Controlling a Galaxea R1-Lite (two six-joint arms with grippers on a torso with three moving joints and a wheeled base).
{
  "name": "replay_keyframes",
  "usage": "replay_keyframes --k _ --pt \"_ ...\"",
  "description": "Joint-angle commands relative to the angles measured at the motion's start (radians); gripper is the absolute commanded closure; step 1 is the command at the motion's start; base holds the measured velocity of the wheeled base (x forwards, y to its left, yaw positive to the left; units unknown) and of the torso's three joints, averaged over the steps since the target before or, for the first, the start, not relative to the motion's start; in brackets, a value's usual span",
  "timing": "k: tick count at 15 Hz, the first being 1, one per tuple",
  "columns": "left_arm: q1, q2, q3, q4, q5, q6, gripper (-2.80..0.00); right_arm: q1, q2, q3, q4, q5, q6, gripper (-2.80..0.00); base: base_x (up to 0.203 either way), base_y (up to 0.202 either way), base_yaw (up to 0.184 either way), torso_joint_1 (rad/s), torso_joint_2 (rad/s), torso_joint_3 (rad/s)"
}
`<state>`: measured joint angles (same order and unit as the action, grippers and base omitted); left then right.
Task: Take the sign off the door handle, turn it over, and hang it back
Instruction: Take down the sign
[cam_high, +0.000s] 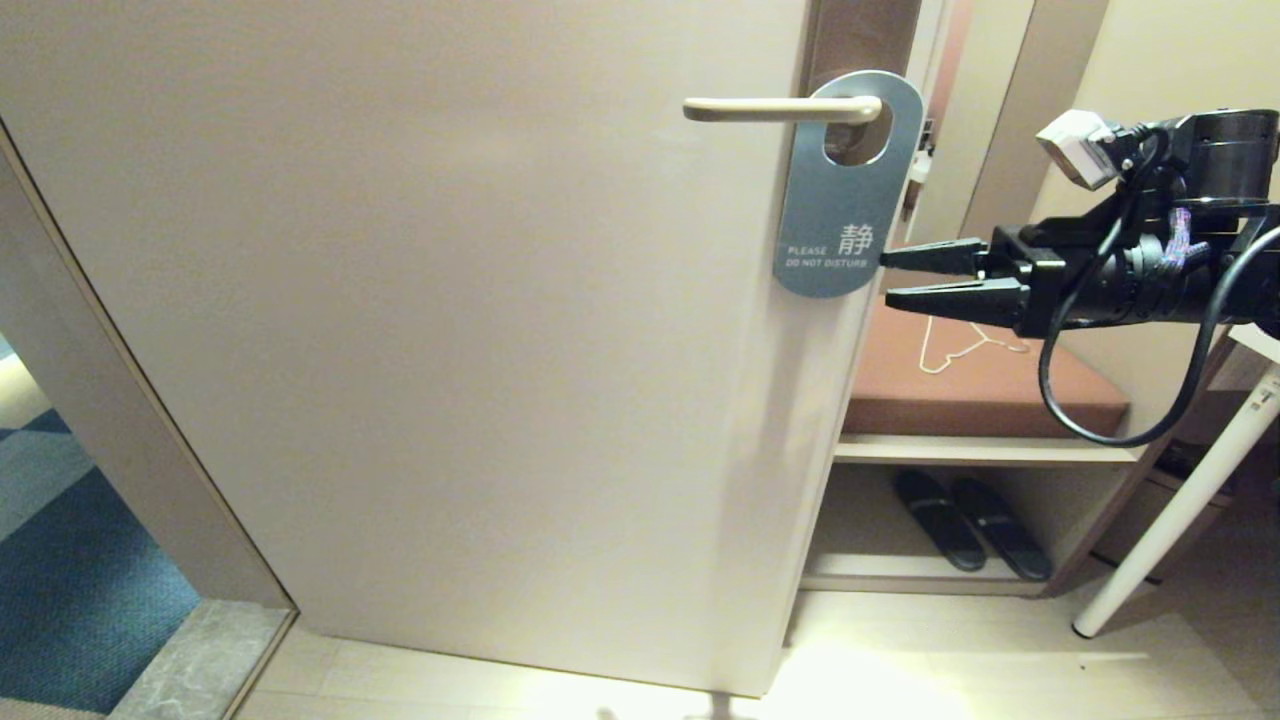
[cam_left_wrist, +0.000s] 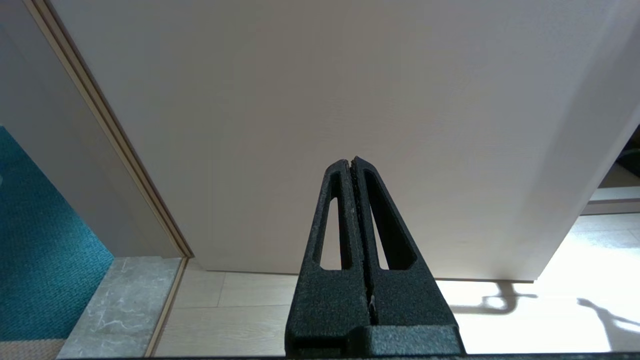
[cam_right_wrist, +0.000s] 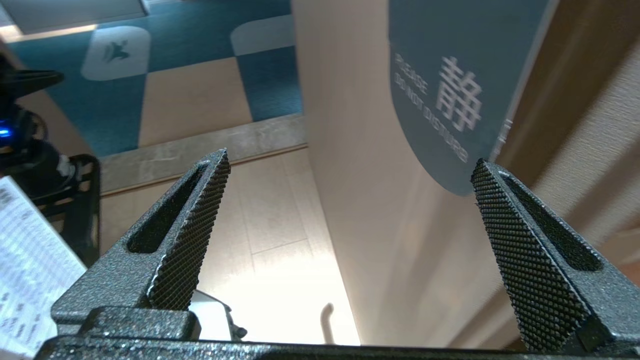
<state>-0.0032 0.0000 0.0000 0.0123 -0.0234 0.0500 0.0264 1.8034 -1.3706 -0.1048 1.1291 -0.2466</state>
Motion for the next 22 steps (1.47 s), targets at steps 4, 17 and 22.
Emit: replay_keyframes --k 4,17,22 --pt "0.000 0.002 0.000 0.000 0.000 0.001 0.00 -0.034 0.005 -0.018 0.004 0.003 -0.002 -2.80 0.000 0.000 0.000 0.000 0.00 0.000" --pt "0.000 0.002 0.000 0.000 0.000 0.001 0.00 0.006 0.057 -0.128 0.007 0.005 -0.001 -2.80 0.000 0.000 0.000 0.000 0.00 0.000" --pt "0.000 0.002 0.000 0.000 0.000 -0.001 0.00 0.042 0.065 -0.151 0.013 0.005 0.000 -2.80 0.000 0.000 0.000 0.000 0.00 0.000"
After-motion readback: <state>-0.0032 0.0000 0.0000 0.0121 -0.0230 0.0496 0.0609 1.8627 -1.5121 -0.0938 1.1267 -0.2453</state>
